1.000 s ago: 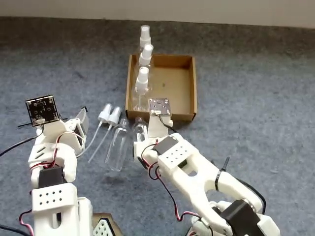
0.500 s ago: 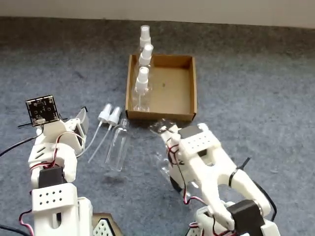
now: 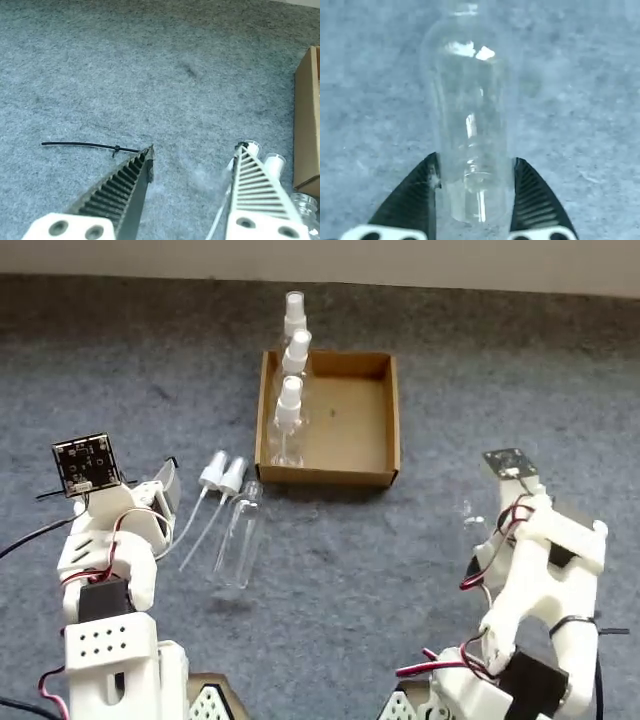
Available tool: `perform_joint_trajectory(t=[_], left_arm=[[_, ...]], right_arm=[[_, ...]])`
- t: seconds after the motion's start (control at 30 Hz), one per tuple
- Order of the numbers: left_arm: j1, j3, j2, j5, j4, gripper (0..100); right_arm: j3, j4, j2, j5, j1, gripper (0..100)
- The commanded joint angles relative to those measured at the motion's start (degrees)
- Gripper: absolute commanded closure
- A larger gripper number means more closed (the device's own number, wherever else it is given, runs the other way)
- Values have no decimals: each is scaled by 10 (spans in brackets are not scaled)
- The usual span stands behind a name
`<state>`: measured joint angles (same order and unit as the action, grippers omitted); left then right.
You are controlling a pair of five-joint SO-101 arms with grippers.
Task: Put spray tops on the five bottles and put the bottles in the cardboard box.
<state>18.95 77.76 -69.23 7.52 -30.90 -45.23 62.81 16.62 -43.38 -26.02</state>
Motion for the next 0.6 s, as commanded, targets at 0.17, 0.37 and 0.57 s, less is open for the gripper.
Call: perform_joint_trajectory(t=[0.17, 0.37, 0.57], left_arm=[[-9, -3, -4, 3, 11, 766], [-9, -2, -3, 3, 11, 766], [-9, -2, -3, 3, 11, 766]], right_arm=[[113, 38, -48, -7, -41, 971], [246, 164, -140, -9, -36, 800], [349, 233, -156, 25, 30, 789]])
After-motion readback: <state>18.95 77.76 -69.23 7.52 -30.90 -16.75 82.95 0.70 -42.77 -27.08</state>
